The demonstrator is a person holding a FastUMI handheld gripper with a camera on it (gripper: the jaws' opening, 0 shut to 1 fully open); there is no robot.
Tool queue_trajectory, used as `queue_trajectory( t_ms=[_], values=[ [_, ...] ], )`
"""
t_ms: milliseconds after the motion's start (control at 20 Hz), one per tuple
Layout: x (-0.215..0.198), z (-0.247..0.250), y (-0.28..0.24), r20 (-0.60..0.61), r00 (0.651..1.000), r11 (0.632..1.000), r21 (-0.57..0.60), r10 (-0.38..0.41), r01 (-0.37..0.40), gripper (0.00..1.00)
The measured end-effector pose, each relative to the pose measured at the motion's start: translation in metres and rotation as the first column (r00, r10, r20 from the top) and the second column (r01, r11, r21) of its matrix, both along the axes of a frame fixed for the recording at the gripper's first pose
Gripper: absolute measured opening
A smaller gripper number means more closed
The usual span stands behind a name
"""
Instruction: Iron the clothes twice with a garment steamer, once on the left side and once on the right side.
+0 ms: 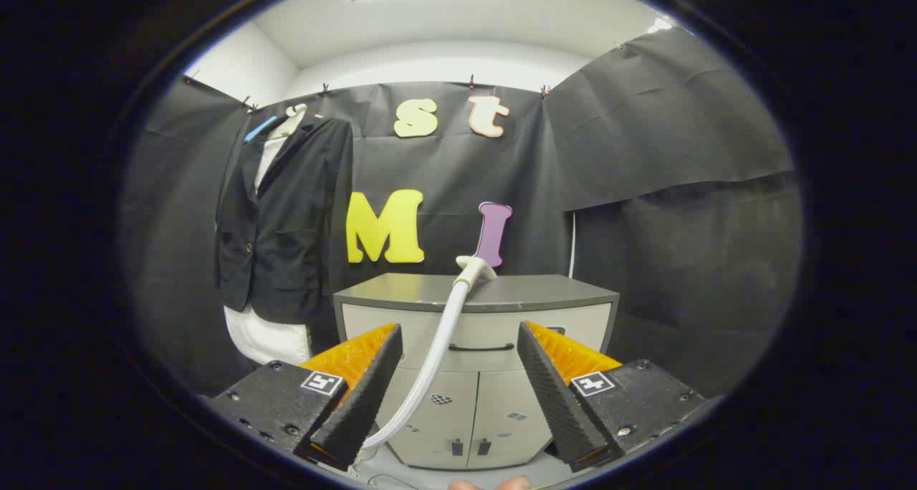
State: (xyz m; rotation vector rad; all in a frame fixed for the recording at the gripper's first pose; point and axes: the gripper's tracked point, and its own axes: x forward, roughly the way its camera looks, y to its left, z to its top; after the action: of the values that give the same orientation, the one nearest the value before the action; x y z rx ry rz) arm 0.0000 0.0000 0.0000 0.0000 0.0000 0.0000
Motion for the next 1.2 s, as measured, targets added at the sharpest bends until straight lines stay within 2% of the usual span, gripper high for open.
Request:
queue_trajectory(
  t_ms=[400,600,850,1200],
  values=[
    [0.002,-0.002,-0.006,-0.039,0.999,0.999,0.009,-0.033,0.034,1.00],
    [0.007,0.005,-0.005,-0.039,0.999,1.000,0.012,-0.021,0.021,1.00],
    [0.012,-0.008,-0.002,-0.093,0.994,0.998,0.026,-0.049,0.051,1.00],
    [0.015,-0.015,-0.002,-0.104,0.989,0.994,0.006,-0.105,0.107,1.00]
  ],
)
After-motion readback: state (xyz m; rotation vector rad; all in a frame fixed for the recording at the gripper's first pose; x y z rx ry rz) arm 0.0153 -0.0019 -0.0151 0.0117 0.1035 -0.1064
